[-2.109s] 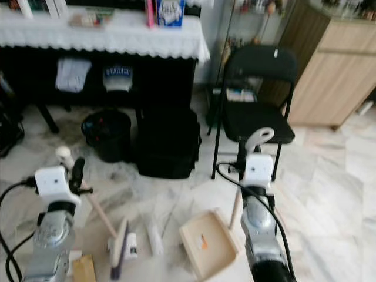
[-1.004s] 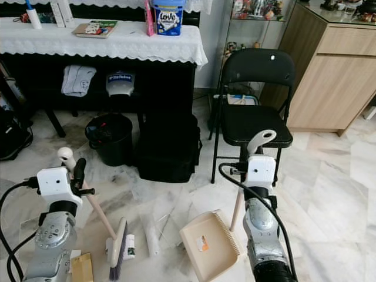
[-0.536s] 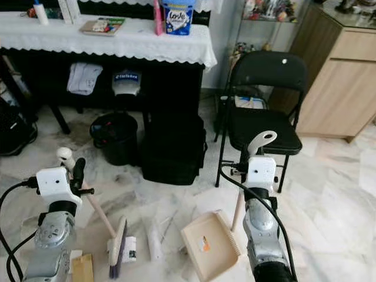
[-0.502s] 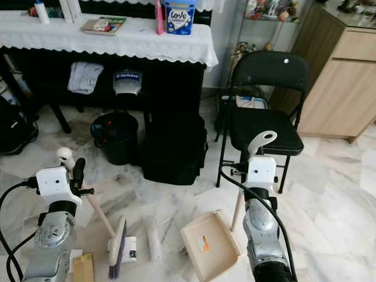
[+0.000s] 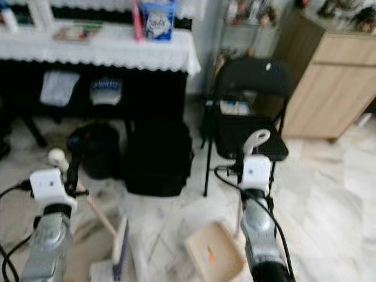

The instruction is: Sweep floor

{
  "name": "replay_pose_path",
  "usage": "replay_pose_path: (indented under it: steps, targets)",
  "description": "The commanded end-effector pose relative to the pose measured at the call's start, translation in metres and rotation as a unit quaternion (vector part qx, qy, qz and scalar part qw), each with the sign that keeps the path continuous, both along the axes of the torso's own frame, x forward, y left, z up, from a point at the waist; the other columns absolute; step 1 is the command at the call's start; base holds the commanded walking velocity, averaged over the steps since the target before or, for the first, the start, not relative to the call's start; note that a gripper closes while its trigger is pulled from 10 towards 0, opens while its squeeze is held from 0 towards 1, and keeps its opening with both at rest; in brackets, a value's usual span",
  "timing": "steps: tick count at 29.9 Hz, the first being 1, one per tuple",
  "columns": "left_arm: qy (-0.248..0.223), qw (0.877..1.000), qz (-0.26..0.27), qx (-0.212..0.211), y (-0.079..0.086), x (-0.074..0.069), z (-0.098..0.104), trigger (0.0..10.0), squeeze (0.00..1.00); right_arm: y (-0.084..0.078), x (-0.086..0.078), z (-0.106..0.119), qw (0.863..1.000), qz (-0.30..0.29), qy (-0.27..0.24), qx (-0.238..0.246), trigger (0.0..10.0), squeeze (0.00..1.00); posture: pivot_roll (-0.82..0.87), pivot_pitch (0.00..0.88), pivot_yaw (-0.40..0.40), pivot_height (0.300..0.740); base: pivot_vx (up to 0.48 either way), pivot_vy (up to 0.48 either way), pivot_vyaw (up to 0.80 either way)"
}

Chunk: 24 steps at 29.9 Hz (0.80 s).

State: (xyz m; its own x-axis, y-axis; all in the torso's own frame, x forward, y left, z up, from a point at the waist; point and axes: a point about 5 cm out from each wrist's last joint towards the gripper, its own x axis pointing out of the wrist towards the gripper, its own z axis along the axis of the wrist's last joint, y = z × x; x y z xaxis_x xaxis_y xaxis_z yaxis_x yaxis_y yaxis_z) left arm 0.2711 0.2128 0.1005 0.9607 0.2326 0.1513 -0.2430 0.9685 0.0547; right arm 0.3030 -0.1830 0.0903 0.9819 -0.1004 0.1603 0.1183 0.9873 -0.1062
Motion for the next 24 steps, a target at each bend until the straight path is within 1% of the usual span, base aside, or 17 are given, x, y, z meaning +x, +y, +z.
replay_pose_path:
  steps: [1, 8, 17, 24]
  targets:
    - [-0.022, 1.0, -0.006, 0.007, -0.004, 0.001, 0.008, 10.0, 0.0, -0.009, -0.001, 0.004, 1.0, -0.014, -0.012, 0.0, 10.0, 0.0, -0.02, 0.0, -0.034, 0.74, 0.0, 0.0, 0.0]
    - [-0.019, 1.0, -0.008, 0.005, -0.004, 0.001, 0.007, 10.0, 0.0, -0.01, -0.003, 0.001, 1.0, -0.022, -0.007, -0.008, 10.0, 0.0, -0.02, 0.0, -0.033, 0.74, 0.0, 0.0, 0.0]
    - [-0.014, 1.0, -0.01, 0.005, -0.005, -0.001, 0.005, 10.0, 0.0, -0.017, -0.007, -0.004, 0.999, -0.045, 0.001, -0.02, 10.0, 0.0, -0.02, 0.0, -0.03, 0.74, 0.0, 0.0, 0.0]
    - [-0.012, 1.0, -0.012, 0.003, -0.006, -0.002, 0.004, 10.0, 0.0, -0.021, -0.012, -0.016, 0.997, -0.065, 0.02, -0.032, 10.0, 0.0, -0.02, 0.0, -0.03, 0.74, 0.0, 0.0, 0.0]
